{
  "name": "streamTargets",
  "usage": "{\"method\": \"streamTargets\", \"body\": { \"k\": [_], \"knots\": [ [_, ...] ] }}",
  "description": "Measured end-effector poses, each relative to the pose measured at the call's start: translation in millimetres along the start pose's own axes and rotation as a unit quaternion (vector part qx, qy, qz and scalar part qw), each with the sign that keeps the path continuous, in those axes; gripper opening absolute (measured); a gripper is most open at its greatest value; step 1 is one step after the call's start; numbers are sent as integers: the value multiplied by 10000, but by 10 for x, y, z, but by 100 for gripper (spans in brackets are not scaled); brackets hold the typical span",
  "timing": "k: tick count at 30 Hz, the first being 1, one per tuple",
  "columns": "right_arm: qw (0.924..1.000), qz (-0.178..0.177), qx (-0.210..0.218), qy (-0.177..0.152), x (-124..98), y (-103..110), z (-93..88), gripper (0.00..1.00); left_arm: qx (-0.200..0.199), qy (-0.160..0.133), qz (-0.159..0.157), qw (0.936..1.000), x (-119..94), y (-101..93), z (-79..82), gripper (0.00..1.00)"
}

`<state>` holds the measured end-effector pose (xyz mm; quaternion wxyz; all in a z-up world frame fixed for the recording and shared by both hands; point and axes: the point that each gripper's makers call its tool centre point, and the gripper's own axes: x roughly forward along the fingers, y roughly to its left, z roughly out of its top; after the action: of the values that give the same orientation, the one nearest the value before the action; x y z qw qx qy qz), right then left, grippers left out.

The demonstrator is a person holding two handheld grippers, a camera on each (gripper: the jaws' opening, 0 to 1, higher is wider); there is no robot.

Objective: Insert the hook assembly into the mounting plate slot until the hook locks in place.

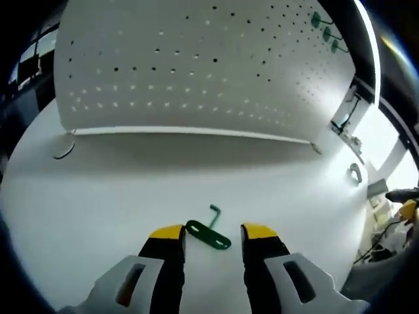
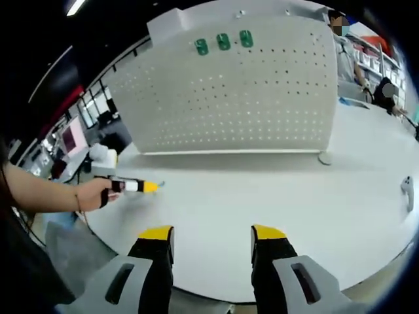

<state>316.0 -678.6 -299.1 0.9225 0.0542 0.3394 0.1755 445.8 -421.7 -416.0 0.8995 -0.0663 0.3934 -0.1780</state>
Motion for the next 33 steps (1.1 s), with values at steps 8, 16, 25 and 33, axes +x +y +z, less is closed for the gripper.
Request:
{"method": "streamTargets", "body": {
  "k": [8, 16, 25, 33],
  "knots": [
    [10000, 32, 30, 44, 27, 24, -24, 45, 301, 192, 132, 9993, -2, 37, -59, 9],
    [10000, 85, 1, 43, 45, 52, -9, 44, 339, 206, 32, 9992, 26, 38, -53, 8],
    [9999, 80, -46, 50, 46, 43, -8, 44, 335, 53, -74, 9994, 60, 14, 10, 4],
    [9999, 75, -91, 87, 8, 38, -71, 45, 432, -126, -172, 9988, -85, -12, 110, 3]
  ]
}}
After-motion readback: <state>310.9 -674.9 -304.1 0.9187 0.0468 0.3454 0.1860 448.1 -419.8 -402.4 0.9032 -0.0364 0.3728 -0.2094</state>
